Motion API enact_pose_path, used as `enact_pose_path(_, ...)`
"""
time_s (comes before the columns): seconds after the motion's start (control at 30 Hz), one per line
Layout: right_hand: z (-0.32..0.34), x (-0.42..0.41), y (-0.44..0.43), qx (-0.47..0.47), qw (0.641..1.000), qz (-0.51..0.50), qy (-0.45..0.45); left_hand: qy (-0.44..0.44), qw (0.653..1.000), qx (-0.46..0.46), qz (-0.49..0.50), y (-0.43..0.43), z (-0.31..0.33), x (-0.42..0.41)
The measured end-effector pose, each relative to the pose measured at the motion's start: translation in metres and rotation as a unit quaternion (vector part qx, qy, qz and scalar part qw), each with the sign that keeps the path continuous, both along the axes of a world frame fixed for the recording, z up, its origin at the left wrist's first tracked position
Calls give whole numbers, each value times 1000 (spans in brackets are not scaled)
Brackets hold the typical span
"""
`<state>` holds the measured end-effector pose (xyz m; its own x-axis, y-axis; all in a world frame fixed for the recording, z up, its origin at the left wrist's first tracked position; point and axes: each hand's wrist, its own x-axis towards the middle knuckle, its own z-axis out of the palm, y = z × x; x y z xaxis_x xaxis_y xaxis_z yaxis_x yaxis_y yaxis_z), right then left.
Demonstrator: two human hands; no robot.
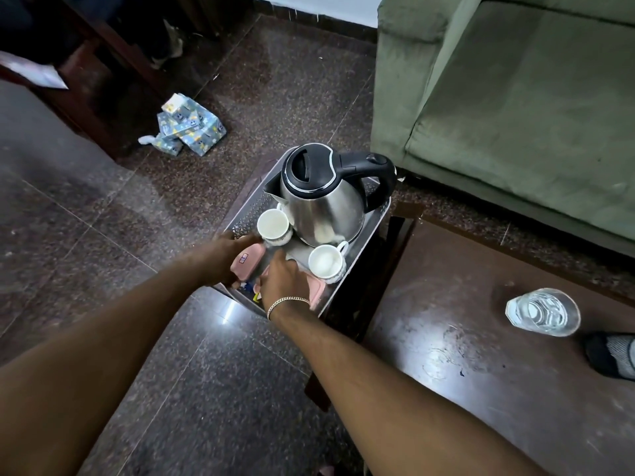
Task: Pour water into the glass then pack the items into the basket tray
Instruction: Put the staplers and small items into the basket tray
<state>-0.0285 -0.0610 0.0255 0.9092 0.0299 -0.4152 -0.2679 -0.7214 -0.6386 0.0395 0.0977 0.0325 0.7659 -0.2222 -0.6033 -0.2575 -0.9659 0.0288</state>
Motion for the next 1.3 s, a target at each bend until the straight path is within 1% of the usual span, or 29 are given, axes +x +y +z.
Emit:
enact_pose_path(0.17,-3,6,7,-16,1000,-2,1,-17,1000,-5,-5,-1,1,-5)
enact_pose_path(0.4,-4,0,0,4,1000,-13,3,-31,999,2,-19,1,9,-8)
enact_pose_path(0.63,-6,-5,-6,30,999,-34,-29,-57,996,42,-54,-1,14,-11)
enact_pose_path(0.9,0,-6,-15,44,996,-30,-66,-69,997,19,-35,-9,32,-14)
enact_pose_path(1.0,7,-8,-24,54,994,-27,-87,-96,994,11,-52,-11,40,-18)
enact_pose_path(1.1,17,-11,-38,51,990,-6,-132,-141,986,-4,-88,-16,46,-23)
enact_pose_path(1.17,24,-16,-52,34,984,12,-175,-162,980,-19,-115,-27,48,-27)
enact_pose_path(1.23,27,-19,-64,-21,975,35,-219,-171,975,-45,-133,-35,48,-29)
enact_pose_path(1.3,27,-28,-83,-83,965,32,-246,-180,969,-74,-153,-49,47,-33)
